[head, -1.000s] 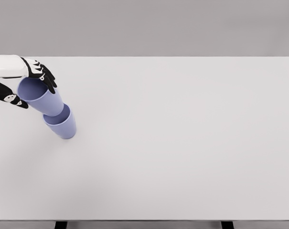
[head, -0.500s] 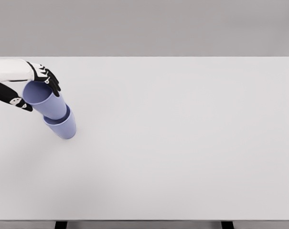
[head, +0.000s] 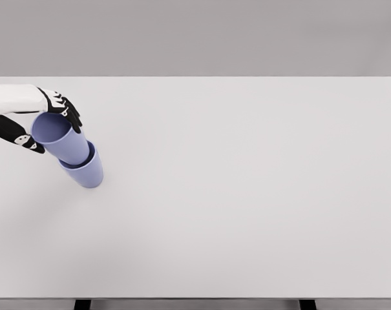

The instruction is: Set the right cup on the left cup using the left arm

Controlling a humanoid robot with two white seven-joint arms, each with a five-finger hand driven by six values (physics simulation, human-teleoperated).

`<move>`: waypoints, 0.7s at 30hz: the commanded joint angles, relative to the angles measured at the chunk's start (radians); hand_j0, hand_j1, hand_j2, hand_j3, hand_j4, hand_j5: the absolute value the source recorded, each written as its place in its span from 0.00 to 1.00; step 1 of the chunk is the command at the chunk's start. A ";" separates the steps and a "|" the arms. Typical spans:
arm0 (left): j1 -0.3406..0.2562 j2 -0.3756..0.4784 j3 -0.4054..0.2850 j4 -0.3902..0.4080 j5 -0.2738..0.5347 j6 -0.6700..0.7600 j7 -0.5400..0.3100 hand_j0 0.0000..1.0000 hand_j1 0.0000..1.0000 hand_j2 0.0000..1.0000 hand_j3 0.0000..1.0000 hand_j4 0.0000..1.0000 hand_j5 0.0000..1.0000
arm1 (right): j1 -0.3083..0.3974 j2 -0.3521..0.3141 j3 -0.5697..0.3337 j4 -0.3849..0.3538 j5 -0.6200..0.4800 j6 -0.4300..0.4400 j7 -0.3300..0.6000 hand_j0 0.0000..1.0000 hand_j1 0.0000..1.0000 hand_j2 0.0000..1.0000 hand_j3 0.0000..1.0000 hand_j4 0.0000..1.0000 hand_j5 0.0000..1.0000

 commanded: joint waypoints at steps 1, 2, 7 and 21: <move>0.000 -0.002 0.003 0.002 0.004 0.003 0.000 0.65 0.65 0.65 0.65 0.65 0.65 | 0.000 0.000 0.000 0.000 0.000 0.000 0.000 1.00 1.00 1.00 1.00 1.00 1.00; 0.002 -0.002 0.003 0.002 0.003 0.003 0.000 0.65 0.65 0.65 0.65 0.65 0.65 | -0.002 0.000 0.000 0.000 0.000 0.000 0.000 1.00 1.00 1.00 1.00 1.00 1.00; 0.020 -0.007 0.014 0.002 0.000 0.003 0.000 0.65 0.65 0.65 0.65 0.65 0.65 | 0.000 0.000 0.000 0.000 0.000 0.000 0.000 1.00 1.00 1.00 1.00 1.00 1.00; 0.026 -0.008 0.017 -0.004 -0.006 0.006 0.000 1.00 1.00 1.00 1.00 1.00 1.00 | 0.000 0.000 0.000 0.000 0.000 0.000 0.000 1.00 1.00 1.00 1.00 1.00 1.00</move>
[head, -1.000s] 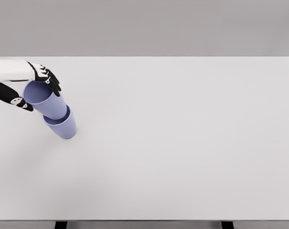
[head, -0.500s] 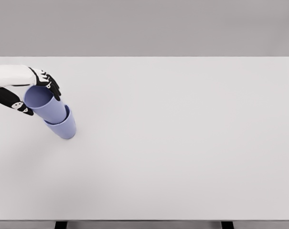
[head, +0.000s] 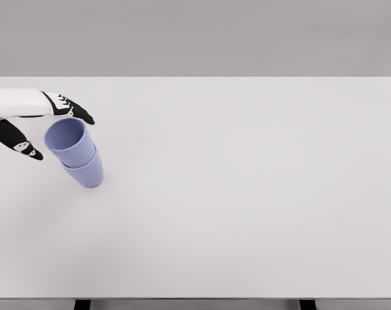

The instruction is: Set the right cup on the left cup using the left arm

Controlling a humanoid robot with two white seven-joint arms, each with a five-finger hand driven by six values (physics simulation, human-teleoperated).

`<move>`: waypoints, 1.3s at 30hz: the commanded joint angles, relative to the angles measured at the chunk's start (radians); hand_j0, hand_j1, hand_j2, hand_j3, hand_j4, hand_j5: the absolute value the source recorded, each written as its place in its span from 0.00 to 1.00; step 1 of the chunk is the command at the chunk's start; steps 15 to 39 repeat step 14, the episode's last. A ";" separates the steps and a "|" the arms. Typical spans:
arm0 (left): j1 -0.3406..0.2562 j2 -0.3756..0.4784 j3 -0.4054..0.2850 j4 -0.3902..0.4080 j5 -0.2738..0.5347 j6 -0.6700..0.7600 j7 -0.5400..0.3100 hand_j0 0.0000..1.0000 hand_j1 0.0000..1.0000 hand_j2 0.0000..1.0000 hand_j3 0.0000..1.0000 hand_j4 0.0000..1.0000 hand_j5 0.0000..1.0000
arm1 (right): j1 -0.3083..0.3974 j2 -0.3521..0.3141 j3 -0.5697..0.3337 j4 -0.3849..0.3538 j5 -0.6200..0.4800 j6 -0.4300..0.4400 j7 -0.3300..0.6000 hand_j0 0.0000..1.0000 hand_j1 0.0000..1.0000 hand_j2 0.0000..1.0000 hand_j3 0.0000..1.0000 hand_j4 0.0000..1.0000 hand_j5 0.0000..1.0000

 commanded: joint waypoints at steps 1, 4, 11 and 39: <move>-0.002 0.003 0.004 -0.004 0.011 0.003 0.000 1.00 1.00 1.00 1.00 1.00 1.00 | 0.000 0.000 0.000 0.000 0.000 0.000 0.000 1.00 1.00 1.00 1.00 1.00 1.00; -0.002 0.076 0.106 -0.089 0.056 -0.009 0.000 1.00 1.00 1.00 1.00 1.00 1.00 | -0.002 0.000 0.000 0.000 0.000 0.000 0.000 1.00 1.00 1.00 1.00 1.00 1.00; -0.038 -0.080 0.163 -0.226 0.250 -0.011 0.000 1.00 1.00 1.00 1.00 1.00 1.00 | 0.000 0.000 0.000 0.000 0.000 0.000 0.000 1.00 1.00 1.00 1.00 1.00 1.00; -0.035 -0.178 0.156 -0.226 0.255 -0.011 0.000 1.00 1.00 1.00 1.00 1.00 1.00 | 0.000 0.000 0.000 0.000 0.000 0.000 0.000 1.00 1.00 1.00 1.00 1.00 1.00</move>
